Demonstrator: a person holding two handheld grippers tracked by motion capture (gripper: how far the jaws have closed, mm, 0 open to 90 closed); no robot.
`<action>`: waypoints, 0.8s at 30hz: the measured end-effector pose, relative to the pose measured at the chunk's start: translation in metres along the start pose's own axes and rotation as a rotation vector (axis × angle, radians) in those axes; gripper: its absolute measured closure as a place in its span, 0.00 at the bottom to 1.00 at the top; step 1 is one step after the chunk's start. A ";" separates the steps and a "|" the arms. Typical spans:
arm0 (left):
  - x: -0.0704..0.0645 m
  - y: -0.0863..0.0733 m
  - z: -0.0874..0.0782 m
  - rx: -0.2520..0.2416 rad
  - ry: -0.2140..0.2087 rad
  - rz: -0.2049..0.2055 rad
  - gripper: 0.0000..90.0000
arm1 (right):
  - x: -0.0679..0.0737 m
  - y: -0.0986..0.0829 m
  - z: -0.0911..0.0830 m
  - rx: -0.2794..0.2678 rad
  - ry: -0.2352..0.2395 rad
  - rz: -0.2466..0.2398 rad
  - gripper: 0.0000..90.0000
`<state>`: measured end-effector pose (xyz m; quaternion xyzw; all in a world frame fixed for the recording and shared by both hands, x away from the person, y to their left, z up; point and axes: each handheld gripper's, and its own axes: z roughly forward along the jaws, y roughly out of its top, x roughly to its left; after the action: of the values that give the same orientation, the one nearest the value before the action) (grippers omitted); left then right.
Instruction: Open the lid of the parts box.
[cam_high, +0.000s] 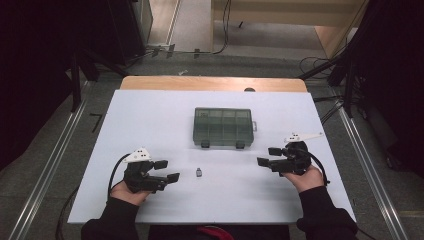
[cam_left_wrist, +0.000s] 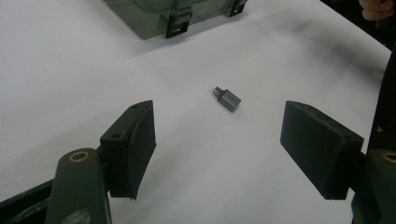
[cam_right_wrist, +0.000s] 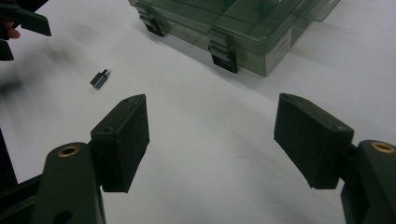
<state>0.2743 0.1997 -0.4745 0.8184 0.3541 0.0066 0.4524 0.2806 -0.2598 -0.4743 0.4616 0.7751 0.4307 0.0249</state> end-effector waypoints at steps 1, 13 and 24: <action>0.000 0.000 0.000 0.001 0.001 0.002 0.29 | 0.000 0.001 0.000 0.001 0.001 -0.001 0.28; 0.000 0.000 0.000 -0.001 0.007 0.011 0.29 | -0.004 0.011 0.005 0.010 -0.004 -0.004 0.30; 0.001 0.000 0.000 0.009 0.012 0.013 0.29 | -0.009 0.020 0.008 0.005 -0.026 -0.009 0.31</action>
<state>0.2749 0.1999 -0.4751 0.8226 0.3516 0.0130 0.4467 0.3031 -0.2568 -0.4689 0.4639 0.7777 0.4227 0.0357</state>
